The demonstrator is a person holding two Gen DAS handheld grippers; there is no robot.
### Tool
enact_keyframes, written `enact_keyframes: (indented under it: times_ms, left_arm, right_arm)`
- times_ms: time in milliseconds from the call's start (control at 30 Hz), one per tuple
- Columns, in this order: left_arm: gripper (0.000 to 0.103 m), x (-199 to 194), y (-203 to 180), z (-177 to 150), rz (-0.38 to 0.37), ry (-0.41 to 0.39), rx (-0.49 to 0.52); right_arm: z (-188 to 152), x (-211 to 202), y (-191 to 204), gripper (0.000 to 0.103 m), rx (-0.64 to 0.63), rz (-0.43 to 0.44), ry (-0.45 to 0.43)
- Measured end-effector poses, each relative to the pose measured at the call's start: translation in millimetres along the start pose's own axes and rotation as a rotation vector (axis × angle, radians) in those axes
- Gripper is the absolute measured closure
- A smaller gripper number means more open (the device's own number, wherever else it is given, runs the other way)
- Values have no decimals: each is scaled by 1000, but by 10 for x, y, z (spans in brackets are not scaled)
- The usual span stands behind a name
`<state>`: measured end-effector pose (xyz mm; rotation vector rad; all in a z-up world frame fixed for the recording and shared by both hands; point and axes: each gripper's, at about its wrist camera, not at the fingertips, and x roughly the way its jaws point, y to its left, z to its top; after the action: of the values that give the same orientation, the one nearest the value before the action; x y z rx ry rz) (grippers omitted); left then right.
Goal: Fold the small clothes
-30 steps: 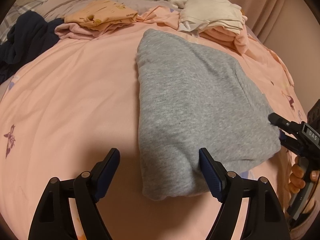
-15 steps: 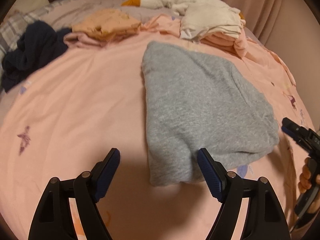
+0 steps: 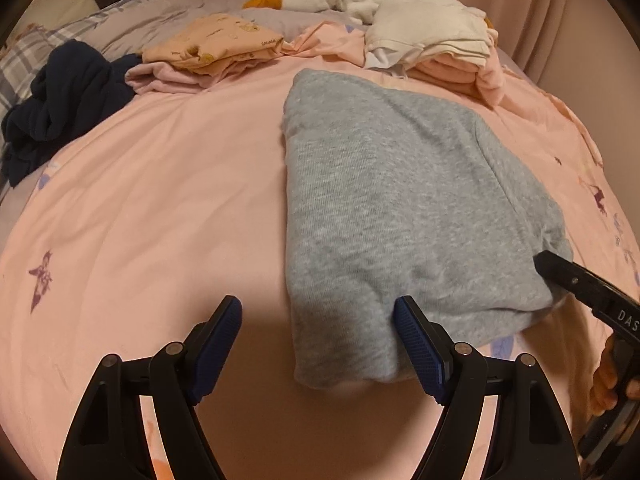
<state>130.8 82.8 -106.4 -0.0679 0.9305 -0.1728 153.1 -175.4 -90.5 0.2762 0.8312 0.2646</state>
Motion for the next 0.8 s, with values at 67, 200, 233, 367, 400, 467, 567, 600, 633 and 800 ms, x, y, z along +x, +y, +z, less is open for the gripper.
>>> enact_keyframes:
  times_ms: [67,200,233,367,400,467,567,600,633,800]
  left_arm:
    - [24,-85,-1,-20,2,-7,0]
    - [24,-294,-35,-42,3,-32,2]
    - [24,-338,-46,-44,5,-36,3]
    - [24,-490,-92,-79,12,-40,4]
    - [24,-532,-109,-97,15,-44,3]
    - [24,-597,-125,-129,17,-47,2]
    - [24,-714,-157,-188,14,-46,1]
    - [24,-757,-167,-212,22,-49,-1]
    - [24,-789,-174,-231,29,-47,-2]
    - [24,-956,-213,-337,33,-33,-11]
  right_arm:
    - [-16,-80,32,55,-10,-8,-1]
    - [-89,-314,177,53,-77,-38,-8]
    - [-107,-381,216,52,-98,-55,-11]
    - [-159,-532,288,48,-130,-92,-19]
    - [-177,-579,309,47,-135,-103,-22]
    - [-209,-658,344,47,-141,-109,-30]
    - [-270,-816,394,42,-144,-103,-49]
    - [-286,-874,407,40,-144,-100,-58]
    - [-294,-915,423,40,-144,-98,-65]
    - [-388,-1165,519,28,-145,-92,-94]
